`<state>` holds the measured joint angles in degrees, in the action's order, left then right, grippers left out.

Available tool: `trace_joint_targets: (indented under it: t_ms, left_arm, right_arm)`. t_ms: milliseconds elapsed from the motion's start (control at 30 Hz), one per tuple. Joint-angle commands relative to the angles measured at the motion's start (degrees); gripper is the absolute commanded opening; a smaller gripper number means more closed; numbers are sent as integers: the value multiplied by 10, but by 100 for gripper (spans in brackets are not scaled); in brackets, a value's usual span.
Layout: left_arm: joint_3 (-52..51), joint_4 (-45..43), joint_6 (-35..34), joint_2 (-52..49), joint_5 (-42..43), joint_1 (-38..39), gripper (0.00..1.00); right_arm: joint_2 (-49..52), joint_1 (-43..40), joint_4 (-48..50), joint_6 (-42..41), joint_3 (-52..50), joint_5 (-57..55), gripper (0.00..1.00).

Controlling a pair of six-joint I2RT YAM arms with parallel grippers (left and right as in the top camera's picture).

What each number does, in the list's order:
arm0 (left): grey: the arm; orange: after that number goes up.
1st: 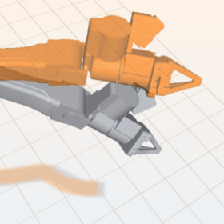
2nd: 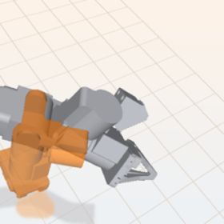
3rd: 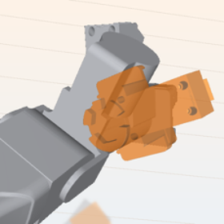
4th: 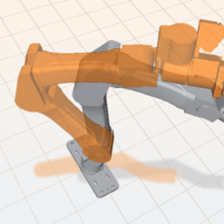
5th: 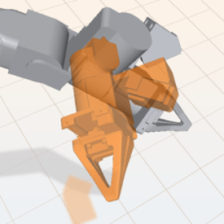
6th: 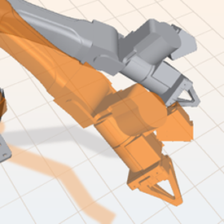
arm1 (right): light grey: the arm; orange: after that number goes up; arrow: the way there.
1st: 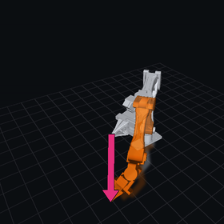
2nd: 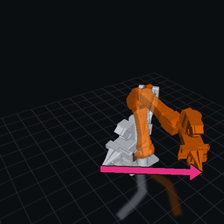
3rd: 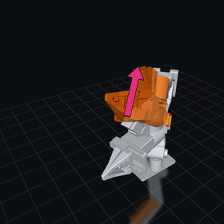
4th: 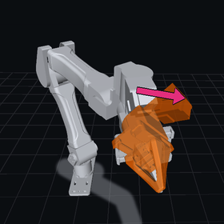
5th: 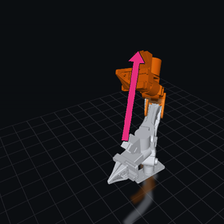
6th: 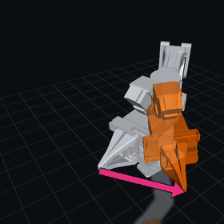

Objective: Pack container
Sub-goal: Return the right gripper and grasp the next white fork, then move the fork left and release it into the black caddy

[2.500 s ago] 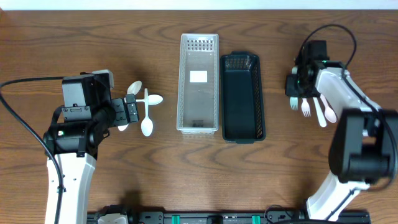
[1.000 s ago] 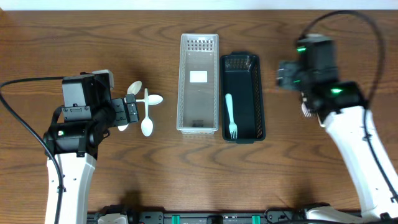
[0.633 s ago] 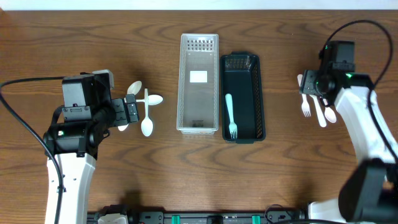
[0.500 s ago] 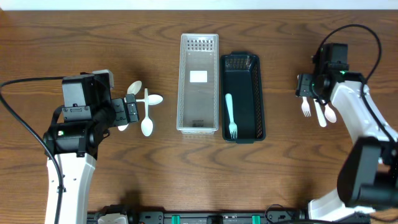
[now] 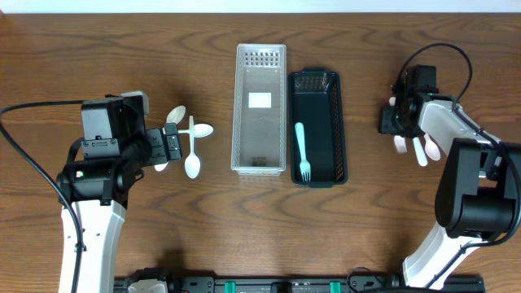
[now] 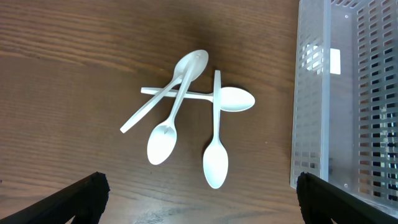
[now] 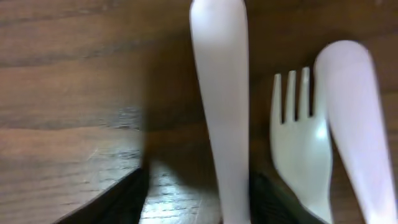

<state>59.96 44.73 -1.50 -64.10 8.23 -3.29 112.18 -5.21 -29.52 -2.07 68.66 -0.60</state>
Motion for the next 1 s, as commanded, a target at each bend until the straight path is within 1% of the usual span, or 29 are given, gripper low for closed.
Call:
trace_joint_targets:
  t_ms: [0,33,67,200,300,433,500,567,733,833,967]
  left_arm:
    - [10,0,0,-3,2,-2,99]
    - [10,0,0,-3,2,-2,98]
    - [10,0,0,-3,2,-2,98]
    - [10,0,0,-3,2,-2,98]
    - [10,0,0,-3,2,-2,98]
    - [10,0,-1,-3,2,-2,98]
    - [10,0,0,-3,2,-2,98]
    - [10,0,0,-3,2,-2,98]
    - [10,0,0,-3,2,-2,98]
    - [10,0,0,-3,2,-2,98]
    - [10,0,0,-3,2,-2,98]
  right_arm:
    - [18,-5,-2,4,-1,0,46]
    - [18,-5,-2,4,-1,0,41]
    - [18,-5,-2,4,-1,0,34]
    - [18,-5,-11,4,-1,-19,27]
    - [18,-5,-23,4,-1,-40,14]
    - [13,-4,-41,-25,5,-38,3]
    - [2,-2,-54,-48,11,-37,1]
    - [-17,3,-64,-48,16,-28,1]
    - [-104,30,-78,-52,30,1,1]
    - [-179,64,-78,-53,33,29,1]
    - [-276,137,-75,-85,33,41,1]
